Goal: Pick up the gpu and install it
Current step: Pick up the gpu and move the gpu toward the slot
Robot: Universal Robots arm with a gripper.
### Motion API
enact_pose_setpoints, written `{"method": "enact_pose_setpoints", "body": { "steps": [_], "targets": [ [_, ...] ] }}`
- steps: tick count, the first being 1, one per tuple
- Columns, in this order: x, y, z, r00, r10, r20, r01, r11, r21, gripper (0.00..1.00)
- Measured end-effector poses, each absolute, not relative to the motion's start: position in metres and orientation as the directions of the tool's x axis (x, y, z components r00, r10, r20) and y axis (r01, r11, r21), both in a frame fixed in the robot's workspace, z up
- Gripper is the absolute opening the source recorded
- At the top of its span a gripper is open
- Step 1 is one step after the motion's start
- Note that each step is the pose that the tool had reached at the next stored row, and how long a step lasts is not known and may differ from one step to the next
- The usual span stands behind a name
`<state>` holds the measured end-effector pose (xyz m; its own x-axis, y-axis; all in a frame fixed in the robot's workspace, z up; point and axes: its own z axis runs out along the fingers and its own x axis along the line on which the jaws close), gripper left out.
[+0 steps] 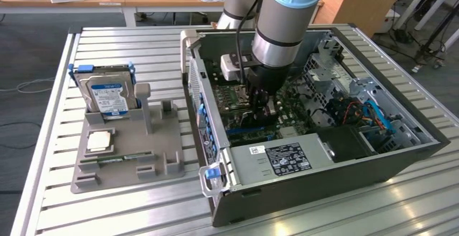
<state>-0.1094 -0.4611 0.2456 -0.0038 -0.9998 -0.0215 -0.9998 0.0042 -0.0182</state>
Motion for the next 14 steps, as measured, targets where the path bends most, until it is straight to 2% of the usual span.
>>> {"method": "enact_pose_setpoints", "body": {
  "steps": [14],
  "targets": [
    [-0.1095, -0.4611, 0.2442, -0.004, -1.000, -0.021, -1.000, 0.004, -0.018, 0.27]
  ]
}}
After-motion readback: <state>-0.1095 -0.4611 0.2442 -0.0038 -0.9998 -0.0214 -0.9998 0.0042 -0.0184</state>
